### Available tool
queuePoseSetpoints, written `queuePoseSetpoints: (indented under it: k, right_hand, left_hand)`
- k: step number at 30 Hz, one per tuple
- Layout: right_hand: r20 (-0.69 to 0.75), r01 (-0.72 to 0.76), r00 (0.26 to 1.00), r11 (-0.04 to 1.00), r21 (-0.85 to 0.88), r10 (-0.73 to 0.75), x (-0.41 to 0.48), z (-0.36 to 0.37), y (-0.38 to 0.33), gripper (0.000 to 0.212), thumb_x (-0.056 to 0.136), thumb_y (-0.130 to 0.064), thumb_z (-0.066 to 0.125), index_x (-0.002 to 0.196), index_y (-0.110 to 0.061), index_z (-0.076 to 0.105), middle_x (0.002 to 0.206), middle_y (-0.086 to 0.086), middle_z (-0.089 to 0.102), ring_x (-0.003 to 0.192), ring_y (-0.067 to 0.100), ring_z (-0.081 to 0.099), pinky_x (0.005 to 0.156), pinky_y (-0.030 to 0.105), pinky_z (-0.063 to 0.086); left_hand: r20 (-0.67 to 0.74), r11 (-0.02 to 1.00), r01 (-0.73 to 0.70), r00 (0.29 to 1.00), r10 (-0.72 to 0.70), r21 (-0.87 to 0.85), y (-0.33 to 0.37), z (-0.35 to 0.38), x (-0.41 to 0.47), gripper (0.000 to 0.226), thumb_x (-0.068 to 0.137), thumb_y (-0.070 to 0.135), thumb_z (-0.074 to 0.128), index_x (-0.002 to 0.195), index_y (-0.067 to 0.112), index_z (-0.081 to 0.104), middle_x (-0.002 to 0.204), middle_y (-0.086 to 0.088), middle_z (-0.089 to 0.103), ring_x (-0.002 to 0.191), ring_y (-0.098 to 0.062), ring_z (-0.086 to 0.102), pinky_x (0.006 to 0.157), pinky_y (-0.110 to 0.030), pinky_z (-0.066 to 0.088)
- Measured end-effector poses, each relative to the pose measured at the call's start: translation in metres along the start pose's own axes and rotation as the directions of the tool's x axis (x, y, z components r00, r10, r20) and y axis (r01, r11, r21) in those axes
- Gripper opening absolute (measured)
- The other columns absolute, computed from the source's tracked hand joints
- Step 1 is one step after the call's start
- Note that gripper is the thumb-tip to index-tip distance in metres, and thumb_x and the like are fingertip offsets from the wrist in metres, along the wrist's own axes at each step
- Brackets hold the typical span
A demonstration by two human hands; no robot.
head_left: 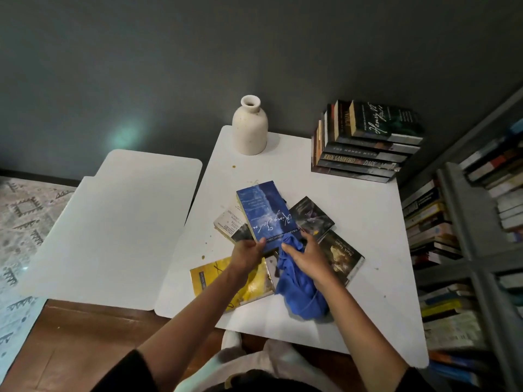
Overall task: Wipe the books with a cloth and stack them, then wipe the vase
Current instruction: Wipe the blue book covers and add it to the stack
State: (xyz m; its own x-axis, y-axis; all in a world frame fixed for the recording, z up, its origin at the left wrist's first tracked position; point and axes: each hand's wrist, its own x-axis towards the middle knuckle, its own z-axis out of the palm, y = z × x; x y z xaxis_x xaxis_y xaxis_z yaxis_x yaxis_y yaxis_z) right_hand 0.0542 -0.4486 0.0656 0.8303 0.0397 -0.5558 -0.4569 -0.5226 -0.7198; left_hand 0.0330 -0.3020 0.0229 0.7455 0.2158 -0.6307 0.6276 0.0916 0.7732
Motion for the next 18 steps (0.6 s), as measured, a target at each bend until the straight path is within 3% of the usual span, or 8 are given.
queuePoseSetpoints:
  k: [4, 6, 10, 14, 16, 18]
  right_hand:
    - [0.064, -0.007, 0.998, 1.0, 0.022, 0.005, -0.001, -0.004, 0.003, 0.04, 0.089, -0.029, 0.066, 0.122, -0.015, 0.049, 0.104, -0.003, 0.06, 0.085, 0.005, 0.054, 0.068, 0.015, 0.042]
    - [0.136, 0.012, 0.991, 1.0, 0.007, -0.013, -0.004, -0.007, 0.005, 0.031, 0.089, -0.031, 0.065, 0.116, -0.017, 0.055, 0.097, -0.008, 0.06, 0.081, -0.001, 0.054, 0.062, 0.01, 0.04]
    - [0.233, 0.058, 0.971, 0.998, -0.001, -0.056, -0.008, -0.018, 0.007, 0.028, 0.087, -0.041, 0.066, 0.104, -0.018, 0.067, 0.096, -0.005, 0.07, 0.09, 0.01, 0.065, 0.077, 0.018, 0.05]
    - [0.091, 0.078, 0.992, 0.992, 0.1, -0.088, -0.005, -0.046, -0.009, 0.051, 0.075, -0.063, 0.06, 0.094, -0.017, 0.07, 0.088, 0.0, 0.074, 0.088, 0.015, 0.069, 0.086, 0.029, 0.053]
    - [0.064, 0.071, 0.994, 0.976, 0.206, -0.086, -0.004, -0.062, -0.021, 0.061, 0.072, -0.069, 0.054, 0.095, -0.015, 0.071, 0.09, 0.004, 0.075, 0.089, 0.018, 0.07, 0.087, 0.032, 0.054]
    - [0.121, 0.059, 0.988, 0.965, 0.255, -0.092, -0.002, -0.074, -0.032, 0.068, 0.074, -0.074, 0.047, 0.101, -0.015, 0.07, 0.096, 0.006, 0.074, 0.093, 0.02, 0.07, 0.087, 0.033, 0.055]
  left_hand:
    - [-0.013, 0.972, 0.026, 0.999, -0.03, -0.233, -0.006, -0.006, -0.002, 0.014, 0.101, 0.013, 0.049, 0.106, 0.0, 0.051, 0.091, -0.013, 0.058, 0.078, -0.021, 0.059, 0.065, -0.028, 0.049]
    - [0.002, 0.928, 0.033, 0.999, -0.035, -0.371, -0.006, -0.015, -0.002, 0.015, 0.102, 0.012, 0.044, 0.114, 0.002, 0.047, 0.102, -0.017, 0.062, 0.09, -0.028, 0.065, 0.067, -0.034, 0.058]
    - [-0.022, 0.929, -0.106, 0.994, 0.106, -0.354, 0.005, -0.042, -0.001, 0.021, 0.103, 0.012, 0.041, 0.117, 0.0, 0.051, 0.101, -0.021, 0.064, 0.08, -0.024, 0.071, 0.065, -0.035, 0.061]
    - [0.082, 0.922, -0.207, 0.966, 0.246, -0.327, 0.037, -0.071, -0.008, 0.024, 0.103, 0.015, 0.04, 0.112, 0.006, 0.06, 0.099, -0.013, 0.07, 0.093, -0.028, 0.066, 0.073, -0.036, 0.06]
    - [0.178, 0.919, -0.251, 0.933, 0.314, -0.305, 0.059, -0.085, -0.012, 0.029, 0.098, 0.025, 0.049, 0.118, 0.009, 0.061, 0.108, -0.011, 0.071, 0.098, -0.026, 0.066, 0.077, -0.036, 0.059]
    - [0.282, 0.917, -0.278, 0.89, 0.358, -0.285, 0.08, -0.096, -0.017, 0.05, 0.081, 0.046, 0.07, 0.118, 0.012, 0.065, 0.111, -0.011, 0.07, 0.098, -0.022, 0.067, 0.075, -0.036, 0.059]
